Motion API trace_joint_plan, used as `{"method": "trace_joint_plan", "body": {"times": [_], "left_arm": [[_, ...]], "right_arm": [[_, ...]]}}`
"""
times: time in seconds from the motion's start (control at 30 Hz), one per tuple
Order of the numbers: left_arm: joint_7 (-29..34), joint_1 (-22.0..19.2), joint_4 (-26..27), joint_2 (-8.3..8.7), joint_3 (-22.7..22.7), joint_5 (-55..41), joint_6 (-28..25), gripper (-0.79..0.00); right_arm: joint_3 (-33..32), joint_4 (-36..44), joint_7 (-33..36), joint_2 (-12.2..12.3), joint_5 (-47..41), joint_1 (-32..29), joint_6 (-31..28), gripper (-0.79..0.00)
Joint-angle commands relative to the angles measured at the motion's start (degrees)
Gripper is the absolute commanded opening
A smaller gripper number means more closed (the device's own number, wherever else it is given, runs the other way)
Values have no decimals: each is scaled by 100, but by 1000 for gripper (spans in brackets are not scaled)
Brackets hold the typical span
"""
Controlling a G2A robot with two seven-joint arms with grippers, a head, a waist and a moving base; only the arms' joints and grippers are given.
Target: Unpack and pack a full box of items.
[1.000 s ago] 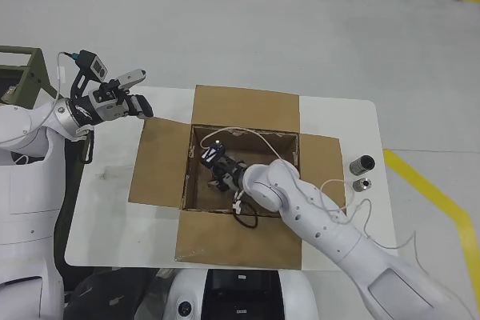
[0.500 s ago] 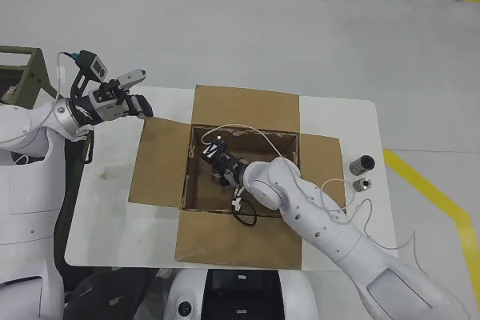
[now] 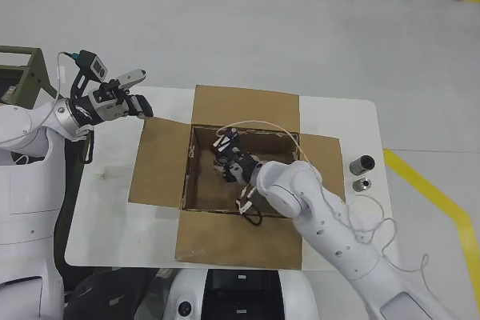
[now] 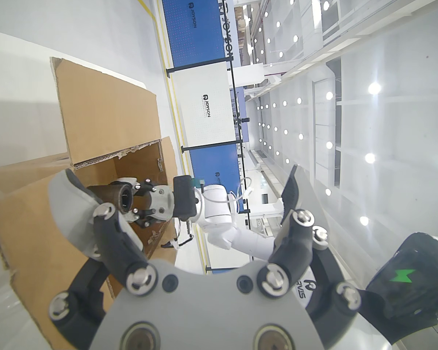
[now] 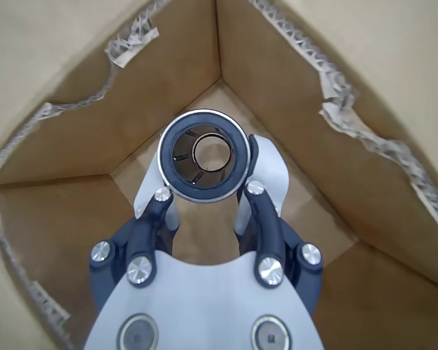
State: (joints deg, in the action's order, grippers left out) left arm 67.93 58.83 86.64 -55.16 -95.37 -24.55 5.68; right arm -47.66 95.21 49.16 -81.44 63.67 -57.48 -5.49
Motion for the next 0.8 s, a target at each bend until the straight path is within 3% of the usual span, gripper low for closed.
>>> {"method": "trace_joint_plan", "body": {"times": [0.0, 0.77], "left_arm": [[0, 0, 0, 0, 0, 0, 0, 0], [0, 0, 0, 0, 0, 0, 0, 0]], "right_arm": [[-126, 321, 38, 38, 35, -160, 51, -785], [-1757, 2542, -441, 367, -149, -1965, 505, -785]]}}
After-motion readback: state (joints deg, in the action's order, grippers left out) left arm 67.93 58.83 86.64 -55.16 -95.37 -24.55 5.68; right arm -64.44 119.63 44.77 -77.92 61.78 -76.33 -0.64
